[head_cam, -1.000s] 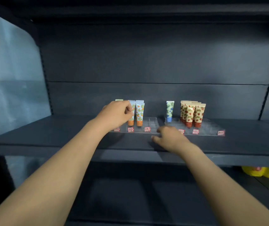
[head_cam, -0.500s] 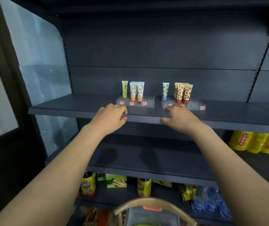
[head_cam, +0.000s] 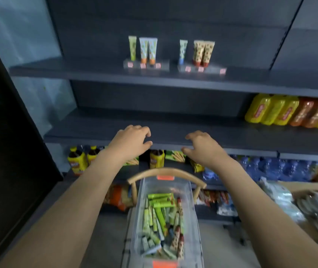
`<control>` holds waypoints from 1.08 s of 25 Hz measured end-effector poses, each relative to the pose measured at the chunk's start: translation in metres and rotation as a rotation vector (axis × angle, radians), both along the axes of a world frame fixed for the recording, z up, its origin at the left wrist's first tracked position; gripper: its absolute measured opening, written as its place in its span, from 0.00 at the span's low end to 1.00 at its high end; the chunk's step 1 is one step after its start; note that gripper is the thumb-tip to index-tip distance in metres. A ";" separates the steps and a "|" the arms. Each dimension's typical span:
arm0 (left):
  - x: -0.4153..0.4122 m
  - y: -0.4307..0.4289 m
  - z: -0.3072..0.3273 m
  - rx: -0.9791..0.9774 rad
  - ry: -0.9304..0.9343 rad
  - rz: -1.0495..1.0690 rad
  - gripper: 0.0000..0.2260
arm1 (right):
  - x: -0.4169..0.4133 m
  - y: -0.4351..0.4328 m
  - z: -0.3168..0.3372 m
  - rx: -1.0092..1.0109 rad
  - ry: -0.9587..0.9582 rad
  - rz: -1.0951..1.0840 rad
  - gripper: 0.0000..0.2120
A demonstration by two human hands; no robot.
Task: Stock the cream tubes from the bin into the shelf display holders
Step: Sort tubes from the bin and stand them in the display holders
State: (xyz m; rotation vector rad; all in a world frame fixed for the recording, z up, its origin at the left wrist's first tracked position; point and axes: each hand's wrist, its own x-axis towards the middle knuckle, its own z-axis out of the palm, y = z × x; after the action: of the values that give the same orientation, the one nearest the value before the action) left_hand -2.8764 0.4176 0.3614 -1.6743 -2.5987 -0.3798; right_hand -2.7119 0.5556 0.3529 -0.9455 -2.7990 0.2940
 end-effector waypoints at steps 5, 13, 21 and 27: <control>0.032 -0.001 -0.102 -0.055 -0.095 -0.040 0.12 | 0.029 -0.011 -0.099 -0.156 -0.131 -0.006 0.21; 0.053 0.037 -0.272 -0.372 -0.318 -0.018 0.13 | 0.036 0.024 -0.262 -0.462 -0.361 0.015 0.18; 0.074 0.032 -0.413 -0.554 -0.678 0.287 0.10 | 0.021 0.028 -0.397 -0.720 -0.517 0.040 0.18; 0.068 0.039 -0.483 -0.527 -0.843 0.522 0.11 | -0.003 0.028 -0.472 -0.849 -0.524 -0.068 0.14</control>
State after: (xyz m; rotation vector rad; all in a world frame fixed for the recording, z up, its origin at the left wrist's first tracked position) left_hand -2.8084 0.4563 -0.1213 -0.9038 -3.8912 -0.4724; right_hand -2.7148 0.5839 -0.1196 -1.4327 -3.0899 1.5013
